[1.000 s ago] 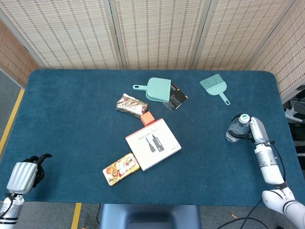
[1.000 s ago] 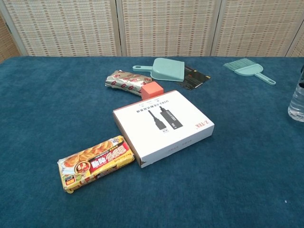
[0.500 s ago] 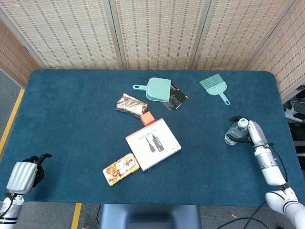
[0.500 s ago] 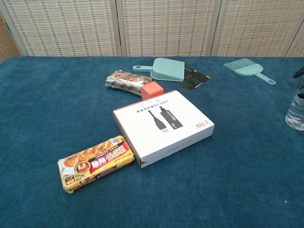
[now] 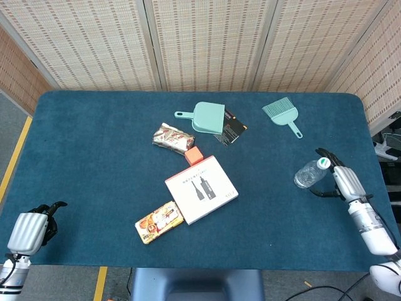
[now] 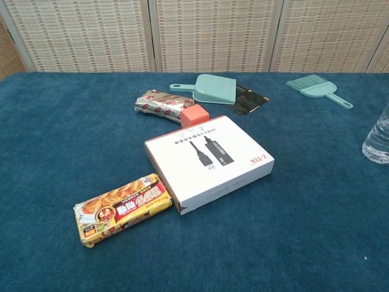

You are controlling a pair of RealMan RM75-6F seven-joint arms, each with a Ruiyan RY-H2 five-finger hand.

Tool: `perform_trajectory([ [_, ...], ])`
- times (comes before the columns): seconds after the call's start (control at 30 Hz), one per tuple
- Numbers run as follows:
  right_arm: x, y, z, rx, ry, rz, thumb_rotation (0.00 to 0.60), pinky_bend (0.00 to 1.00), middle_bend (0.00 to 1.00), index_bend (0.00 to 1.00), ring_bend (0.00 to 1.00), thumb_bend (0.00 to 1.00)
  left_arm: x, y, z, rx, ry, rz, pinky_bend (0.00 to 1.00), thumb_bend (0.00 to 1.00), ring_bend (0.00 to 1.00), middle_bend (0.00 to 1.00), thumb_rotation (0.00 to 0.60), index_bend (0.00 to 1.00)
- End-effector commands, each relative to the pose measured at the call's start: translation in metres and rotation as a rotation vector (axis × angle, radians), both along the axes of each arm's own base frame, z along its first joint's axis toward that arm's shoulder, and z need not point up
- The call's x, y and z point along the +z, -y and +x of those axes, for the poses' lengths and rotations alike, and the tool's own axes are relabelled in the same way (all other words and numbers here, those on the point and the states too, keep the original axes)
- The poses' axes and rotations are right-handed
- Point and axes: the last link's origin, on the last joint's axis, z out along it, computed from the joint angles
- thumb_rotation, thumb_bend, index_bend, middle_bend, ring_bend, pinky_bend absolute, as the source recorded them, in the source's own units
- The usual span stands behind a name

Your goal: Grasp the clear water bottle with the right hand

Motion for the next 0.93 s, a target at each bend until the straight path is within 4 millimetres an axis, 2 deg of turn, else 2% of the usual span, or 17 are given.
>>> perform_trajectory([
  [0.03, 0.031, -0.029, 0.004, 0.009, -0.089, -0.051, 0.600, 0.12, 0.00, 0.00, 0.00, 0.09, 0.000, 0.000, 0.000, -0.001, 0.001, 0.000, 0.60, 0.47, 0.42, 0.46, 0.600, 0.31],
  [0.2, 0.053, -0.059, 0.021, -0.016, -0.172, -0.043, 0.600, 0.11, 0.00, 0.00, 0.00, 0.08, -0.001, 0.000, 0.001, -0.003, 0.000, -0.001, 0.60, 0.47, 0.42, 0.47, 0.600, 0.31],
  [0.23, 0.056, -0.068, 0.026, -0.023, -0.211, -0.025, 0.600, 0.11, 0.00, 0.00, 0.00, 0.08, -0.001, 0.001, 0.001, -0.002, 0.000, -0.001, 0.60, 0.47, 0.42, 0.47, 0.600, 0.31],
  [0.3, 0.064, -0.100, 0.038, -0.061, -0.377, 0.011, 0.600, 0.11, 0.00, 0.00, 0.00, 0.08, -0.001, 0.001, 0.000, -0.001, -0.004, -0.001, 0.60, 0.47, 0.42, 0.47, 0.600, 0.31],
  [0.37, 0.063, -0.126, 0.055, -0.114, -0.505, -0.013, 0.600, 0.11, 0.00, 0.00, 0.00, 0.08, 0.000, 0.000, 0.000, 0.000, -0.007, 0.000, 0.60, 0.47, 0.42, 0.47, 0.600, 0.31],
  [0.43, 0.058, -0.137, 0.066, -0.136, -0.577, -0.038, 0.600, 0.11, 0.00, 0.00, 0.00, 0.08, 0.000, 0.000, 0.000, 0.000, -0.007, 0.000, 0.60, 0.47, 0.42, 0.47, 0.600, 0.31],
  [0.53, 0.050, -0.143, 0.073, -0.153, -0.617, -0.073, 0.600, 0.11, 0.00, 0.00, 0.00, 0.08, 0.000, 0.000, 0.001, -0.004, -0.003, 0.004, 0.60, 0.47, 0.42, 0.46, 0.600, 0.31],
  [0.73, 0.048, -0.139, 0.072, -0.190, -0.637, -0.146, 0.600, 0.12, 0.00, 0.00, 0.00, 0.08, -0.001, -0.001, 0.003, -0.013, 0.003, 0.001, 0.60, 0.47, 0.42, 0.47, 0.600, 0.31],
  [0.93, 0.045, -0.138, 0.077, -0.119, -0.581, -0.222, 0.600, 0.12, 0.00, 0.00, 0.00, 0.08, -0.010, -0.004, 0.000, -0.015, 0.009, -0.027, 0.60, 0.47, 0.42, 0.47, 0.600, 0.31],
])
